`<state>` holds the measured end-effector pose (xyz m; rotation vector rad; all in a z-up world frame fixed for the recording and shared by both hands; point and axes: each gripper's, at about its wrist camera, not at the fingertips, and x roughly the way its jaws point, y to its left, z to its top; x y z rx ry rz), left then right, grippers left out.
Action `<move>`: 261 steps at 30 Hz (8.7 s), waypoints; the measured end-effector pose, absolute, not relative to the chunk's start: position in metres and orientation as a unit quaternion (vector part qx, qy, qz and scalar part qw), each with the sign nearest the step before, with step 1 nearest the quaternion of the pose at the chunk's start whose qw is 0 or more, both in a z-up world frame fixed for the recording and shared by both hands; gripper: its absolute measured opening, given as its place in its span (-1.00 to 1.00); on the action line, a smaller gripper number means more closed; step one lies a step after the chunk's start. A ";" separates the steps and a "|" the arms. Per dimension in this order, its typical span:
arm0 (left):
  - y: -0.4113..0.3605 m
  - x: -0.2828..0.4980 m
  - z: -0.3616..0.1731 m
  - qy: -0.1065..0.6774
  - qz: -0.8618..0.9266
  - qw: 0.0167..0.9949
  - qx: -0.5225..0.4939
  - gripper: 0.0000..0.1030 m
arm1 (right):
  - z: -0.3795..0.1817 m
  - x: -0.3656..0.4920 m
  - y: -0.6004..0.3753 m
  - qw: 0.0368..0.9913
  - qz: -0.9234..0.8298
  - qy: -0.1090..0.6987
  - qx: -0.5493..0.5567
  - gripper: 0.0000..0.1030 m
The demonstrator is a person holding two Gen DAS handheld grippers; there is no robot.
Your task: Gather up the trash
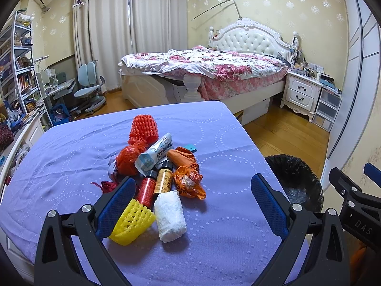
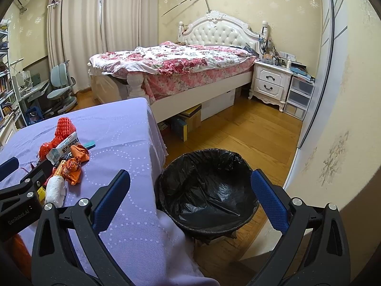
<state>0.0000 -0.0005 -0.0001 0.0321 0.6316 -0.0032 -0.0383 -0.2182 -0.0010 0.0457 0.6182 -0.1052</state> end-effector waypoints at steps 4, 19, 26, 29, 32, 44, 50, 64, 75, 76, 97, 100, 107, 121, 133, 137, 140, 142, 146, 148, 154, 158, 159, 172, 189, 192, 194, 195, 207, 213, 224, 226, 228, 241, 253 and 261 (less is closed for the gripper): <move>-0.001 0.000 0.000 0.311 -0.002 0.950 0.016 0.88 | -0.001 -0.039 -0.217 0.951 -0.052 0.303 0.022 0.92; -0.001 0.000 0.000 0.311 -0.002 0.950 0.016 0.88 | -0.005 -0.039 -0.214 0.950 -0.056 0.306 0.027 0.92; -0.001 0.000 0.000 0.311 -0.003 0.950 0.016 0.88 | -0.006 -0.039 -0.214 0.950 -0.055 0.308 0.027 0.92; -0.001 0.000 0.000 0.312 -0.003 0.950 0.016 0.88 | -0.006 -0.039 -0.212 0.950 -0.055 0.307 0.028 0.92; -0.001 0.000 0.000 0.312 -0.003 0.950 0.016 0.88 | -0.007 -0.039 -0.211 0.949 -0.054 0.308 0.028 0.92; -0.006 -0.001 -0.004 0.314 -0.003 0.949 0.014 0.88 | -0.009 -0.040 -0.206 0.949 -0.055 0.309 0.029 0.92; -0.014 -0.005 -0.010 0.316 -0.005 0.949 0.012 0.88 | -0.007 -0.040 -0.211 0.949 -0.056 0.309 0.028 0.92; -0.011 -0.007 -0.009 0.319 -0.005 0.948 0.015 0.88 | -0.007 -0.039 -0.213 0.949 -0.055 0.310 0.028 0.92; 0.033 -0.006 -0.016 0.335 0.012 0.942 0.017 0.83 | -0.021 -0.038 -0.200 0.946 -0.038 0.321 0.022 0.92; 0.039 -0.007 -0.017 0.338 0.015 0.941 0.016 0.82 | -0.022 -0.037 -0.197 0.946 -0.034 0.322 0.021 0.91; 0.096 -0.014 -0.040 0.372 0.035 0.927 0.018 0.65 | -0.024 -0.031 -0.128 0.936 0.057 0.347 -0.018 0.52; 0.092 -0.008 -0.047 0.380 0.033 0.924 0.019 0.65 | -0.025 -0.031 -0.129 0.935 0.057 0.349 -0.015 0.52; 0.095 -0.010 -0.057 0.391 0.000 0.920 0.010 0.04 | -0.030 -0.026 -0.126 0.930 0.066 0.361 -0.012 0.52; 0.135 -0.035 -0.033 0.346 0.041 0.937 -0.015 -0.15 | -0.032 -0.029 -0.076 0.918 0.138 0.369 -0.037 0.31; 0.171 -0.033 -0.047 0.354 0.083 0.931 -0.032 -0.15 | -0.042 -0.022 -0.016 0.898 0.201 0.385 -0.070 -0.05; 0.173 -0.031 -0.052 0.357 0.082 0.930 -0.036 -0.15 | -0.051 -0.017 -0.007 0.888 0.211 0.401 -0.073 -0.26; 0.174 -0.032 -0.054 0.358 0.080 0.929 -0.040 -0.15 | -0.049 -0.020 -0.007 0.892 0.210 0.393 -0.080 -0.54; 0.173 -0.033 -0.053 0.355 0.078 0.931 -0.040 -0.15 | -0.046 -0.021 -0.010 0.893 0.211 0.391 -0.073 -0.57; 0.171 -0.034 -0.050 0.351 0.075 0.932 -0.038 -0.15 | -0.049 -0.022 -0.012 0.891 0.215 0.393 -0.073 -0.57; 0.170 -0.034 -0.051 0.353 0.075 0.932 -0.037 -0.15 | -0.049 -0.023 -0.013 0.890 0.216 0.394 -0.074 -0.48; 0.173 -0.036 -0.051 0.356 0.081 0.930 -0.040 -0.15 | -0.055 -0.018 -0.017 0.886 0.212 0.409 -0.057 -0.15; 0.174 -0.036 -0.051 0.356 0.082 0.930 -0.043 -0.15 | -0.060 -0.017 -0.016 0.882 0.216 0.416 -0.053 -0.16; 0.174 -0.037 -0.051 0.356 0.082 0.930 -0.044 -0.15 | -0.060 -0.017 -0.016 0.882 0.218 0.415 -0.053 -0.28; 0.160 -0.039 -0.035 0.341 0.052 0.936 -0.067 -0.15 | -0.030 -0.034 -0.045 0.900 0.220 0.374 -0.033 -0.51; 0.045 0.001 -0.002 0.310 -0.061 0.949 -0.024 -0.15 | 0.000 -0.024 -0.170 0.948 0.076 0.310 0.003 -0.51; 0.023 0.015 -0.002 0.313 -0.083 0.946 -0.027 -0.15 | -0.004 -0.016 -0.194 0.949 0.055 0.311 0.015 -0.51; 0.004 0.027 -0.003 0.315 -0.095 0.944 -0.021 -0.15 | -0.010 -0.008 -0.210 0.949 0.040 0.312 0.022 -0.51; -0.002 0.030 -0.003 0.316 -0.098 0.944 -0.019 -0.15 | -0.012 -0.005 -0.216 0.949 0.035 0.314 0.026 -0.51; -0.083 0.077 -0.029 0.337 -0.137 0.931 0.021 -0.15 | -0.044 0.028 -0.269 0.941 -0.007 0.333 0.062 -0.50; -0.102 0.097 -0.041 0.351 -0.141 0.925 0.036 -0.15 | -0.060 0.037 -0.282 0.936 -0.017 0.345 0.070 -0.50; -0.124 0.110 -0.053 0.360 -0.146 0.919 0.060 -0.07 | -0.067 0.053 -0.301 0.931 -0.026 0.353 0.089 -0.48; -0.125 0.110 -0.056 0.364 -0.144 0.918 0.061 0.05 | -0.068 0.054 -0.303 0.931 -0.027 0.353 0.090 -0.45; -0.123 0.109 -0.057 0.364 -0.141 0.919 0.058 0.24 | -0.069 0.055 -0.304 0.931 -0.030 0.353 0.089 -0.24; -0.113 0.101 -0.051 0.358 -0.127 0.924 0.048 0.50 | -0.067 0.049 -0.308 0.931 -0.047 0.348 0.097 -0.03; -0.073 0.083 -0.035 0.347 -0.088 0.933 0.039 0.50 | -0.055 0.039 -0.273 0.933 -0.016 0.349 0.090 -0.01; -0.030 0.063 -0.031 0.344 -0.050 0.937 0.030 0.50 | -0.052 0.031 -0.228 0.932 0.028 0.353 0.076 -0.01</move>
